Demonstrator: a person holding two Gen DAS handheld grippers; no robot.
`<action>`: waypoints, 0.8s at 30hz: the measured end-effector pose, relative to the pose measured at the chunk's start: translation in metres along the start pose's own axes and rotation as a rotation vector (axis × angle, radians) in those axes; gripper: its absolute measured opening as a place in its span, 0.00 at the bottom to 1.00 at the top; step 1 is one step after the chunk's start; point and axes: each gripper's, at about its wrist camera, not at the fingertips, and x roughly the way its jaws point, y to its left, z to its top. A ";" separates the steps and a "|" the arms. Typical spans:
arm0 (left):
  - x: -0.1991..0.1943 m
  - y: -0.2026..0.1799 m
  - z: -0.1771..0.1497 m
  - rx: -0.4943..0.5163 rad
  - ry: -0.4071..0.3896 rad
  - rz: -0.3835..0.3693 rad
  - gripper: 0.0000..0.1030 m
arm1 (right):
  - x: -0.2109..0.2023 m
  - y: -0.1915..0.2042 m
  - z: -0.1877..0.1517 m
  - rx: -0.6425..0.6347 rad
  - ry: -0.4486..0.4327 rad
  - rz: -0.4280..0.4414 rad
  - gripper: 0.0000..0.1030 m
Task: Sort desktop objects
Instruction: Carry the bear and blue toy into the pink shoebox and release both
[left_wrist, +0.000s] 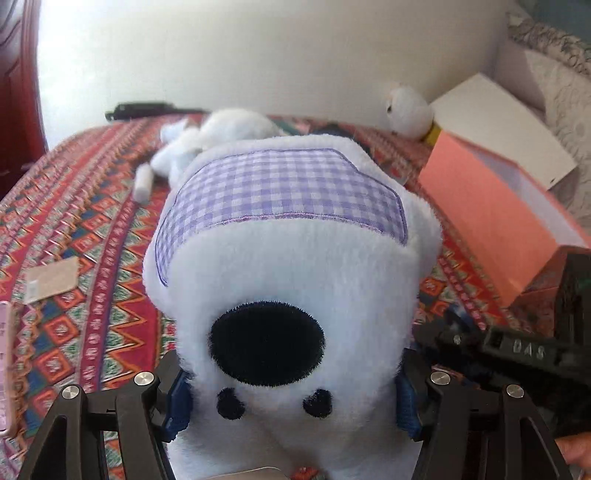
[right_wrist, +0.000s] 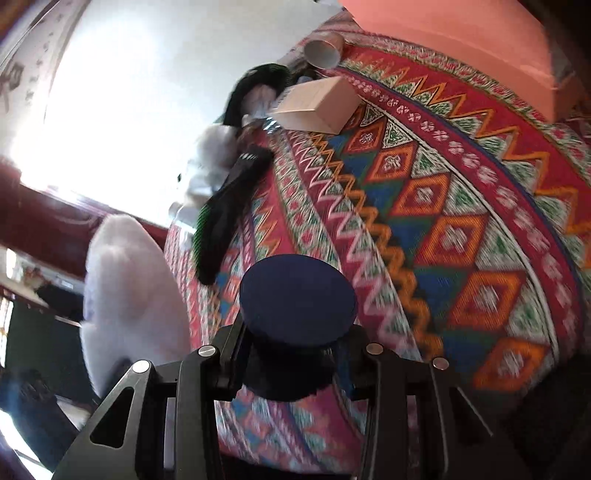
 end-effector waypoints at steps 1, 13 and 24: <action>-0.008 -0.003 0.000 0.005 -0.011 -0.009 0.69 | -0.006 0.001 -0.004 -0.012 -0.005 0.003 0.40; -0.027 -0.106 0.005 0.163 0.010 -0.300 0.69 | -0.165 -0.026 -0.009 -0.056 -0.249 -0.149 0.40; -0.019 -0.257 0.075 0.314 -0.028 -0.550 0.70 | -0.293 -0.048 0.061 -0.110 -0.600 -0.371 0.40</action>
